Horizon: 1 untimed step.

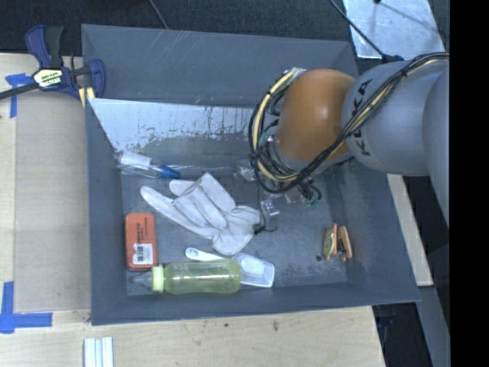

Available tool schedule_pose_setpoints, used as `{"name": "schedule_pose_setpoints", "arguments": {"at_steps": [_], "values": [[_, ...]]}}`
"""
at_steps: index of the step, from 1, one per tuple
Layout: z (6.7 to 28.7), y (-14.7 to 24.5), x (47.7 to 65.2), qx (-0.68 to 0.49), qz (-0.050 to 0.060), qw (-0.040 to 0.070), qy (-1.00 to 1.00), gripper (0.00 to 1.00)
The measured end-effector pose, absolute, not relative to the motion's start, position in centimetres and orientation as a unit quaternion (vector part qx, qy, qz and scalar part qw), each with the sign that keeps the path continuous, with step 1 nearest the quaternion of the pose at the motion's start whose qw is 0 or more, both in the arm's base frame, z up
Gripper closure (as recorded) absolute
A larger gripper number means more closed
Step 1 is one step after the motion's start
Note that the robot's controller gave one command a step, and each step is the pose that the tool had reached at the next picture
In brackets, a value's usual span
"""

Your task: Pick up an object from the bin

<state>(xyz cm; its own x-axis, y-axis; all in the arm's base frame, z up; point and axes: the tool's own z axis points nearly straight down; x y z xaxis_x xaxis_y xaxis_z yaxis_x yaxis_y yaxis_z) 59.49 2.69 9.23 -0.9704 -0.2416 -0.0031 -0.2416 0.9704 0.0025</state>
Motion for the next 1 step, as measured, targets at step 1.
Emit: {"name": "schedule_pose_setpoints", "arguments": {"at_steps": [1], "values": [[7.18, 6.46, 60.01, -0.148, 0.001, 0.005, 0.989, 1.00]]}}
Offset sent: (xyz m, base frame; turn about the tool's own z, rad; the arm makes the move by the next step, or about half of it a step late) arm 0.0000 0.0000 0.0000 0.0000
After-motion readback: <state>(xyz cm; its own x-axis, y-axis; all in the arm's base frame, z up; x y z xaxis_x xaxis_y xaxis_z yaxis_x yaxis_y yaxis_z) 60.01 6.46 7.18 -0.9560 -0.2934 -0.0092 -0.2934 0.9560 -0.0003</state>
